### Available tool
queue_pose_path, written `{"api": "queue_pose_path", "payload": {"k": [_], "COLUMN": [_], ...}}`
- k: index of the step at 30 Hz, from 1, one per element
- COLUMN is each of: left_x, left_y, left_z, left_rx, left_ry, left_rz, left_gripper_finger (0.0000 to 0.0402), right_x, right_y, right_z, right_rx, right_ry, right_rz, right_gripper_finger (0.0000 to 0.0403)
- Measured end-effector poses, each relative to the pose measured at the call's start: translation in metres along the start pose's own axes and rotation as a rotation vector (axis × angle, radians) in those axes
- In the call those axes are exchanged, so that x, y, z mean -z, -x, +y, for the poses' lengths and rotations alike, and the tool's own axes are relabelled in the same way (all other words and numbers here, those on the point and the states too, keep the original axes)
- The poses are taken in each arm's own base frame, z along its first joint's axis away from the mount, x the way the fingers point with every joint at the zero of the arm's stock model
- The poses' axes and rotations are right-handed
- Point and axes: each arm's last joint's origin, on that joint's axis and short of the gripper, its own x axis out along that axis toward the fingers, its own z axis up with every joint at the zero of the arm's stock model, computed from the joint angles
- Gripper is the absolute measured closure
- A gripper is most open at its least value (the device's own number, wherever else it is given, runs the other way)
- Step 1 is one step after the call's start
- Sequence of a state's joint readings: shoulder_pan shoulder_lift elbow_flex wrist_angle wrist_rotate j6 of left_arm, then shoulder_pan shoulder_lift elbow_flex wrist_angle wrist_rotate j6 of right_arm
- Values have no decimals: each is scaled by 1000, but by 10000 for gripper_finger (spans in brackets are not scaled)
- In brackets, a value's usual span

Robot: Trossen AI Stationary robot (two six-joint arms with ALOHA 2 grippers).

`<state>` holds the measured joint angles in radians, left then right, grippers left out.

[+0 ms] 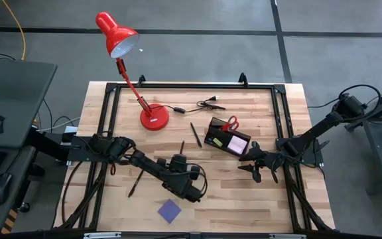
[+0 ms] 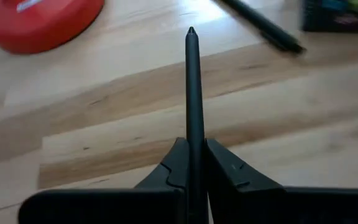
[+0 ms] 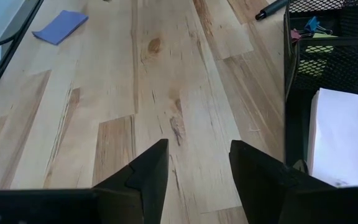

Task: Pick and place office supplies into organizer
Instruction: Put the black pen into the desk organizer

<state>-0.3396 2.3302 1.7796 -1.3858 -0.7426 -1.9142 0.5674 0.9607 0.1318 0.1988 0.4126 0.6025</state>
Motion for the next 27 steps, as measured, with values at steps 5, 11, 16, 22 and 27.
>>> {"api": "queue_pose_path", "payload": {"k": [5, 11, 16, 22, 27], "left_x": [-17, -38, -53, -73, -89], "left_y": [24, 47, 60, 79, 93], "left_z": [-9, -14, -12, -17, -18], "left_rx": [45, 93, 103, 170, 197], "left_ry": [-205, -365, -454, -705, -780], "left_rz": [61, 76, 47, -92, -192], "left_gripper_finger": [366, 385, 385, 368, 390], "right_x": [0, 0, 0, 0, 0], "right_y": [0, 0, 0, 0, 0], "right_z": [0, 0, 0, 0, 0], "right_rx": [0, 0, 0, 0, 1], "right_ry": [0, 0, 0, -1, 0], "right_rz": [0, 0, 0, 0, 0], "right_gripper_finger": [239, 233, 237, 234, 231]}}
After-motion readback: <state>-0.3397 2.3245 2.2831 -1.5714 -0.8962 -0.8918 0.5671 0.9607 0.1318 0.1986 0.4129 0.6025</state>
